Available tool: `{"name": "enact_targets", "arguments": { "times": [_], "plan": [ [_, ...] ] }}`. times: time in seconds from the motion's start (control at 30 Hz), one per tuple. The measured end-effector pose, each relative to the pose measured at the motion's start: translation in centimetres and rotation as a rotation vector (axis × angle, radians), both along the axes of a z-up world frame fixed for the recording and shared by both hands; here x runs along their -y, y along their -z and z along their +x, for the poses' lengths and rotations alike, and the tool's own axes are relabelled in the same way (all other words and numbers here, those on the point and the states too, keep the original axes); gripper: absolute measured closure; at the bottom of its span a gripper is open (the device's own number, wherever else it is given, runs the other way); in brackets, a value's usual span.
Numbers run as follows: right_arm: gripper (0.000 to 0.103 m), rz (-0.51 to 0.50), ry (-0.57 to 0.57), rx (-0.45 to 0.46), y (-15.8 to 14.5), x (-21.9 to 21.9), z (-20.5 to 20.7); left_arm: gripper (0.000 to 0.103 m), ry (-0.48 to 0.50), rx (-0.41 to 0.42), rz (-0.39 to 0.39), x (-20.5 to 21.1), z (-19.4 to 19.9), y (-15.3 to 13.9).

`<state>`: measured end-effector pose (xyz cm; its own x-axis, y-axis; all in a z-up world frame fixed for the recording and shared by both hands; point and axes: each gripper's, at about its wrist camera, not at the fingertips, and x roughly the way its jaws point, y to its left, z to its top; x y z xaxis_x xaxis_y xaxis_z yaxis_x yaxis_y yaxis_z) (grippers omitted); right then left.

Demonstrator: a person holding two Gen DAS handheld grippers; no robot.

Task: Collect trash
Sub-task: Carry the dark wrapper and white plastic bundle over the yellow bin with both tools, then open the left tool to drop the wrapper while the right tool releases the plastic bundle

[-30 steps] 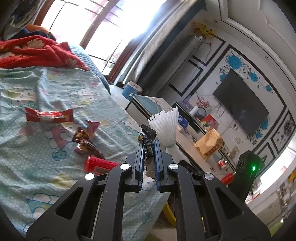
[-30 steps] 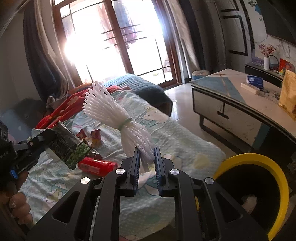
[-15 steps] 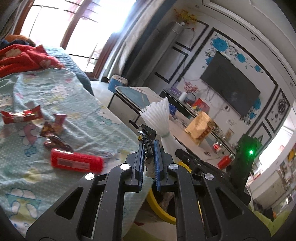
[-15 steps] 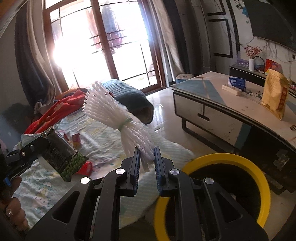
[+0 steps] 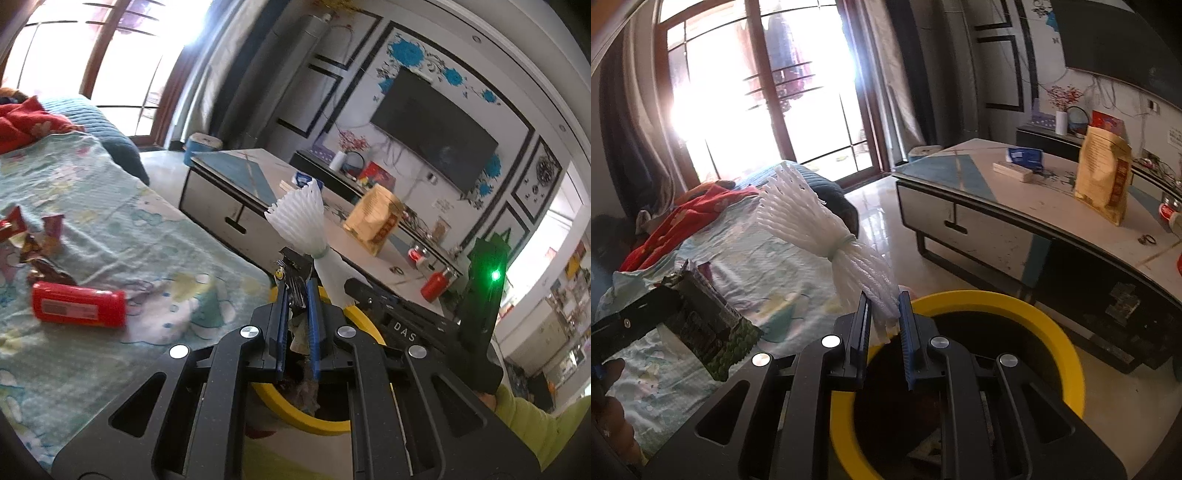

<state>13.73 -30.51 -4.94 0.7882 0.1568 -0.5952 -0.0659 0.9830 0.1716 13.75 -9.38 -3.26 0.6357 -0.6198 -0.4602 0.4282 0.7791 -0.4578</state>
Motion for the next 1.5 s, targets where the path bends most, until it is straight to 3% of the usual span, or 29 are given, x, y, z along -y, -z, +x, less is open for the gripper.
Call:
{"name": "enact_targets", "arguments": {
  "times": [0.73, 1.5],
  "plan": [
    [0.088, 0.014, 0.149, -0.069, 2.6, 7.8, -2.3, 0.097, 0.161, 0.015, 0.085, 7.9, -1.1, 2.5],
    [0.086, 0.076, 0.191, -0.160, 5.0, 11.2, -3.2, 0.097, 0.228, -0.033, 0.188, 12.3, 0.7, 5.1]
  ]
}}
